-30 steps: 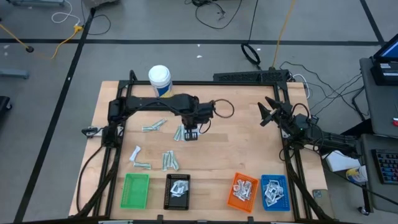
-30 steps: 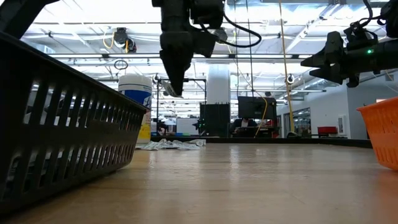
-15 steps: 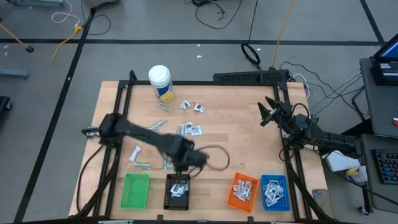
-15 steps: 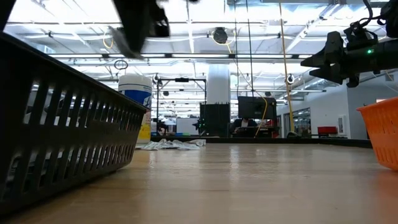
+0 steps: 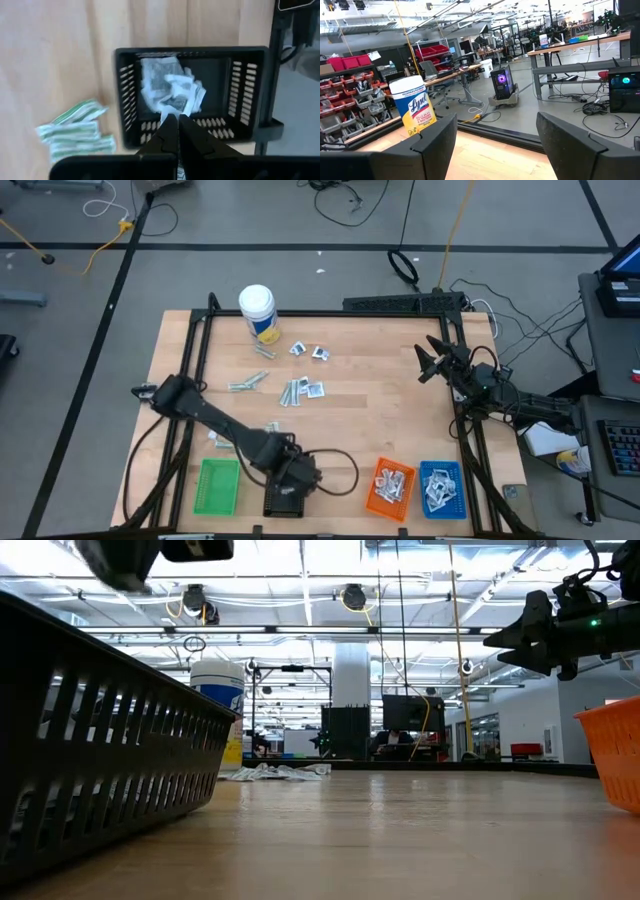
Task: Pick & Place First Aid Supplies
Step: Put the towelette pack into the black bin
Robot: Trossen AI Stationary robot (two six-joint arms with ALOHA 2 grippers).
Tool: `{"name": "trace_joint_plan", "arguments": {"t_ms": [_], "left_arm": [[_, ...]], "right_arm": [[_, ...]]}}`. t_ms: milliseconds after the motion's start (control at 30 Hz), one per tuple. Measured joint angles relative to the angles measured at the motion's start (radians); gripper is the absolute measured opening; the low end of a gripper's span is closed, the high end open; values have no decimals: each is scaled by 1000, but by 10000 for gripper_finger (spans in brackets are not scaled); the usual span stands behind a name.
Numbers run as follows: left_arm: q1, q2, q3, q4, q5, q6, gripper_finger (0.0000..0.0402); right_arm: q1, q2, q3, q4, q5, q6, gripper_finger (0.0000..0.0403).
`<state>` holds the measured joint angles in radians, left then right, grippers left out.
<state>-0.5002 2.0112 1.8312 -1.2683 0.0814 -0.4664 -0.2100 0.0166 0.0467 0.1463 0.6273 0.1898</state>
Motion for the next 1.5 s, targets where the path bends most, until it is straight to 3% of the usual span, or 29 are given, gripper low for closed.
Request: {"name": "trace_joint_plan", "arguments": {"t_ms": [333,533,700,1033,1333,1500], "left_arm": [[-35,34,-169,190,-9,-37,0],[-39,34,-209,224,-8,-38,5],[-35,34,-209,224,-3,-37,56],[7,-10,-204,203,68,-32,211],[110,-134,-191,139,74,175,250],[157,-187,-191,139,69,410,261]], "right_arm": [[0,0,0,0,0,0,267],[0,0,0,0,0,0,267],[0,0,0,0,0,0,267],[0,0,0,0,0,0,267],[0,0,0,0,0,0,267],[0,0,0,0,0,0,267]]}}
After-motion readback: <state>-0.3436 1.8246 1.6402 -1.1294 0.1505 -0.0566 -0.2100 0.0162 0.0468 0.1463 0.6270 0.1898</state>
